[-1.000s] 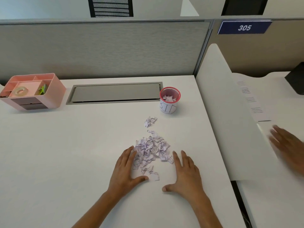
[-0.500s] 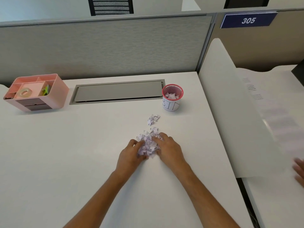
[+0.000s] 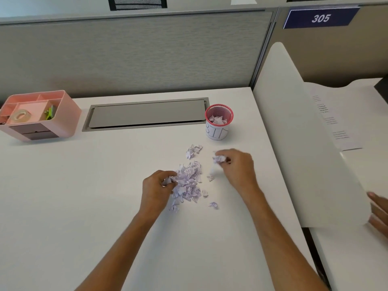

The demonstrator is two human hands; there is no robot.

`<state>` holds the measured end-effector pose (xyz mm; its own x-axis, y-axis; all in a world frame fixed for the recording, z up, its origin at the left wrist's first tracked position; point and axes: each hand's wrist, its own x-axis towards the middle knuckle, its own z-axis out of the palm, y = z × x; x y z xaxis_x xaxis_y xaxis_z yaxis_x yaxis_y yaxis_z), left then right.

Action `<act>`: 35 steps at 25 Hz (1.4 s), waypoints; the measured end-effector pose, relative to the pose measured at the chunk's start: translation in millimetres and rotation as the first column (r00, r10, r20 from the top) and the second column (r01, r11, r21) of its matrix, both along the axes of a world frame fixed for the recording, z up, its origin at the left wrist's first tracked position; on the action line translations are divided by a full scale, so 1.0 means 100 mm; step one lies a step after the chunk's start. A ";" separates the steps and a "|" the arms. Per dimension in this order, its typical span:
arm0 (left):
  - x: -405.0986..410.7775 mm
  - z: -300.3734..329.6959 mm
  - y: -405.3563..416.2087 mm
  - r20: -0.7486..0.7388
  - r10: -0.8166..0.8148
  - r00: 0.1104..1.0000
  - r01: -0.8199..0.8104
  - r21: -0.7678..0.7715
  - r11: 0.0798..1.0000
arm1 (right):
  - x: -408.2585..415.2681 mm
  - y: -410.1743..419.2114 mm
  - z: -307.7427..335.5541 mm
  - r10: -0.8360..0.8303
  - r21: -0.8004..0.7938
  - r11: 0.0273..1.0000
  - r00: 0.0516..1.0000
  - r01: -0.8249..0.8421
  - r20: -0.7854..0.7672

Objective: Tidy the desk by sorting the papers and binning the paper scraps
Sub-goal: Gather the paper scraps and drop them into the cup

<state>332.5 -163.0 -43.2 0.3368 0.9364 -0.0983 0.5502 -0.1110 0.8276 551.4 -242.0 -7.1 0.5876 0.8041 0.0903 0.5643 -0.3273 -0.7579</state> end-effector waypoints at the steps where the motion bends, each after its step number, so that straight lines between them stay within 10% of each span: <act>1: 0.02 0.04 0.01 0.026 0.016 1.000 -0.015 -0.020 1.000 | 0.11 0.10 0.10 -0.036 0.034 0.999 0.999 0.037 -0.012; 14: 0.78 0.52 0.26 0.126 -0.039 0.991 0.047 -0.058 0.997 | 0.74 1.03 0.44 0.041 -0.117 0.993 0.979 -0.017 0.202; 23: 1.91 0.77 0.91 -0.178 -0.273 0.945 0.320 0.344 0.883 | 0.18 0.28 -0.16 -0.256 0.115 0.955 0.955 0.273 -0.147; 35: 0.95 0.07 0.75 -0.211 -0.261 0.942 0.305 0.211 0.929 | 0.14 0.39 -0.77 0.181 -0.242 0.961 0.967 -0.135 0.179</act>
<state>427.3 -87.7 -36.4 0.5888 0.8076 0.0330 0.6011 -0.4649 0.6501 565.2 -203.2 -84.1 0.4402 0.8979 -0.0029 0.7537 -0.3713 -0.5423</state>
